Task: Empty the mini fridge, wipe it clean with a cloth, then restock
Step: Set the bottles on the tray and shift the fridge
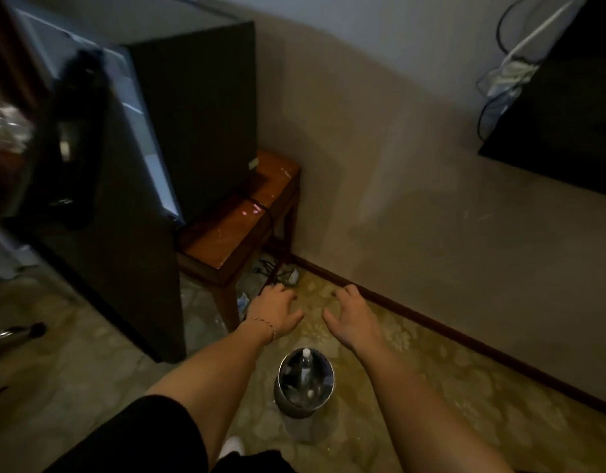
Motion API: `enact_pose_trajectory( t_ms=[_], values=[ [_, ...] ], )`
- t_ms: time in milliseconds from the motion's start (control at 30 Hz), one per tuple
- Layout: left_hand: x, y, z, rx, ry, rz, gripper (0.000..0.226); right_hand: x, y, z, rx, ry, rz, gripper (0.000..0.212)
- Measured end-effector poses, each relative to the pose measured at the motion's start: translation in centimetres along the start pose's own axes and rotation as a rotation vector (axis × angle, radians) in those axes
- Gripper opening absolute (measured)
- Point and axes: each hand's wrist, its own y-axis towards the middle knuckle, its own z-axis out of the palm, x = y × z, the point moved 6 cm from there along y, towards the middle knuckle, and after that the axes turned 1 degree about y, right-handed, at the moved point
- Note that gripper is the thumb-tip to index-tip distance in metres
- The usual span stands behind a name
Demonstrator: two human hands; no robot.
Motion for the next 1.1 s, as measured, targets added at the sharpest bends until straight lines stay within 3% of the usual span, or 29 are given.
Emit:
enact_pose_trajectory(
  t_ms=[333, 633, 1100],
  values=[
    [5.1, -16.4, -2.6, -0.157, -0.166, -0.268, 0.038, 7.7, -9.8, 1.4, 0.099, -0.054, -0.328, 0.046],
    [12.8, -27.2, -4.0, -0.162, -0.126, -0.436, 0.058, 18.6, -15.3, 6.0, 0.145, -0.034, -0.538, 0.038],
    [37.7, -38.6, -18.3, -0.329, -0.004, -0.579, 0.055, 50.3, -14.9, 14.1, 0.231, 0.043, -0.749, 0.055]
  ],
)
